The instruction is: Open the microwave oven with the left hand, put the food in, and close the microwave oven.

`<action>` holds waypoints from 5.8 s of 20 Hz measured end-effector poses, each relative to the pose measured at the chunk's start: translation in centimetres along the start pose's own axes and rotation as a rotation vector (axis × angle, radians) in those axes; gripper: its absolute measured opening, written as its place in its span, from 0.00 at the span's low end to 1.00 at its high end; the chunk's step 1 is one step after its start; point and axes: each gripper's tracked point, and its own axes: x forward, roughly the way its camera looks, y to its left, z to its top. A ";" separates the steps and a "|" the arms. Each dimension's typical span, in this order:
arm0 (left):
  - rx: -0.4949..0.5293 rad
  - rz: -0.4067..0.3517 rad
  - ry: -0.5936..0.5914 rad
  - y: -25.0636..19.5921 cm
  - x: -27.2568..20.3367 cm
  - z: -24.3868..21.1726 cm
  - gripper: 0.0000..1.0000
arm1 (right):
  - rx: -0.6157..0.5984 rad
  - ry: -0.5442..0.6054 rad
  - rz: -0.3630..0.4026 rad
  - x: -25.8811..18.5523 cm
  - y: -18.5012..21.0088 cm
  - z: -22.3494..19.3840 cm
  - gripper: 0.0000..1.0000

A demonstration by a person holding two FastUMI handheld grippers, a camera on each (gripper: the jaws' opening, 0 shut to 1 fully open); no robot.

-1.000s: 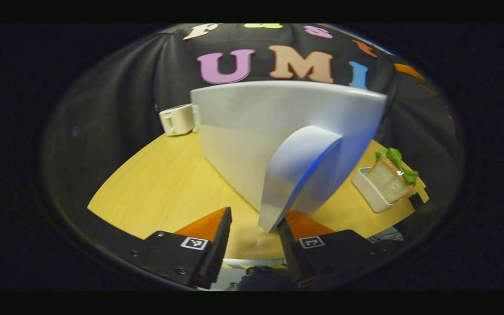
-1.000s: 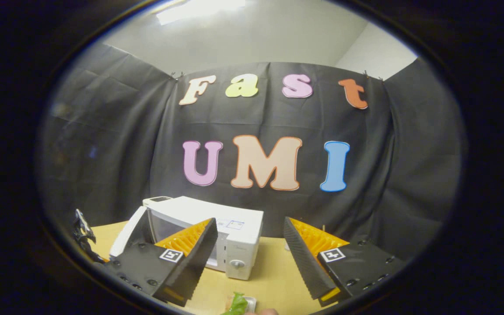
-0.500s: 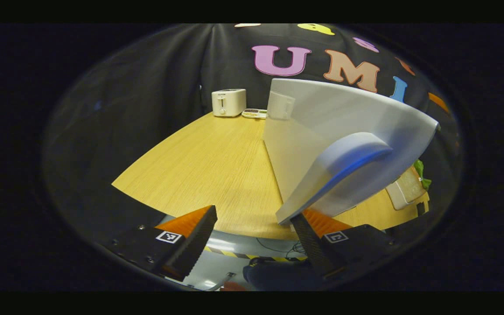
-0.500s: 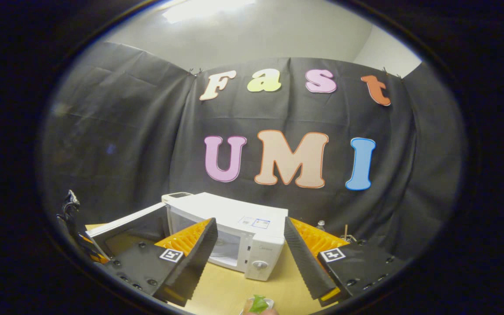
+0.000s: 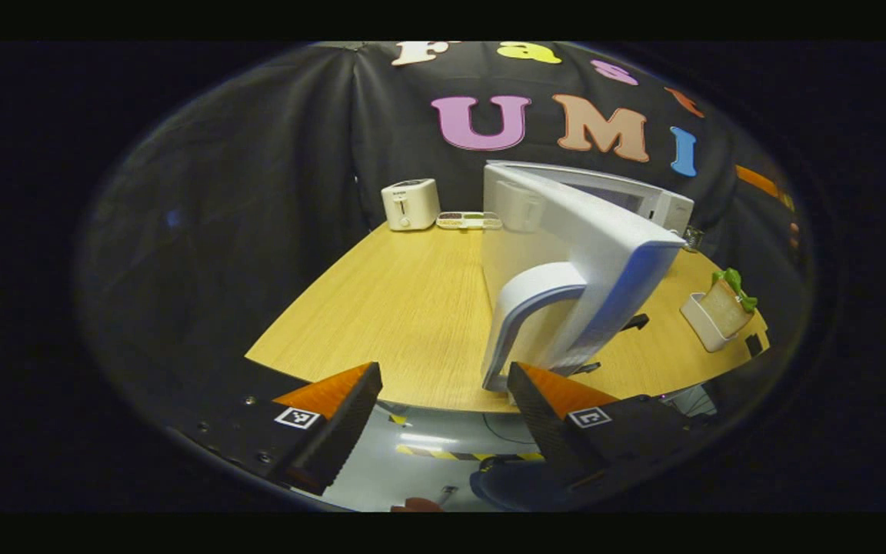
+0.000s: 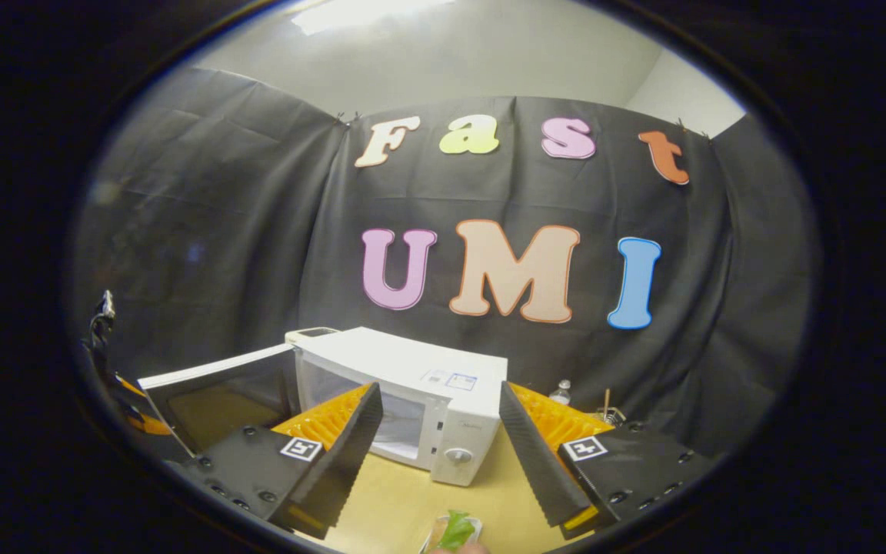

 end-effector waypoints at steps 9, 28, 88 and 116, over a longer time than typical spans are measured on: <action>-0.050 0.050 -0.039 2.0 -4.9 1.1 1.00 | -0.001 0.045 0.005 -0.4 0.3 -2.2 0.97; -0.058 -0.037 -0.518 -3.0 -10.6 22.1 0.97 | 0.095 0.373 -0.106 -4.2 -2.6 -18.6 0.98; -0.112 -0.245 -0.566 -8.6 -7.7 21.9 0.98 | 0.676 0.675 0.106 7.6 16.2 -19.0 0.37; -0.078 -0.265 -0.595 -5.7 -7.5 23.6 0.96 | 1.010 0.468 -0.325 28.5 18.1 -23.6 0.29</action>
